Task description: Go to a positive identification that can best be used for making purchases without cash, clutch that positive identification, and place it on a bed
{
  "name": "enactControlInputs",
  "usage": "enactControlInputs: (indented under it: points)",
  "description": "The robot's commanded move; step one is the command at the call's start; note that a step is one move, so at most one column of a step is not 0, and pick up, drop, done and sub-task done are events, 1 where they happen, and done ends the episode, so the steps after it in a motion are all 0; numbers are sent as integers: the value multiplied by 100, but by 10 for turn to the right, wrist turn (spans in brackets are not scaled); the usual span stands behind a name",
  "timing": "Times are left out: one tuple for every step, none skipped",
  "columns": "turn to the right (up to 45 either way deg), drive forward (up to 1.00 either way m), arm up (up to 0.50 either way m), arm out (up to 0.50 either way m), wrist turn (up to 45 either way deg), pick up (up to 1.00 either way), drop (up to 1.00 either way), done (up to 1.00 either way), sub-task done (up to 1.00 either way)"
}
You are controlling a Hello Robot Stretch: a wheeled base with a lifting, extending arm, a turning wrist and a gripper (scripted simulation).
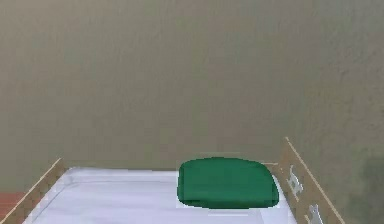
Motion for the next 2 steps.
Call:
enactControlInputs:
  points:
    - [450,0,0,0,0,0,0,0,0]
    - [450,0,0,0,0,0,0,0,0]
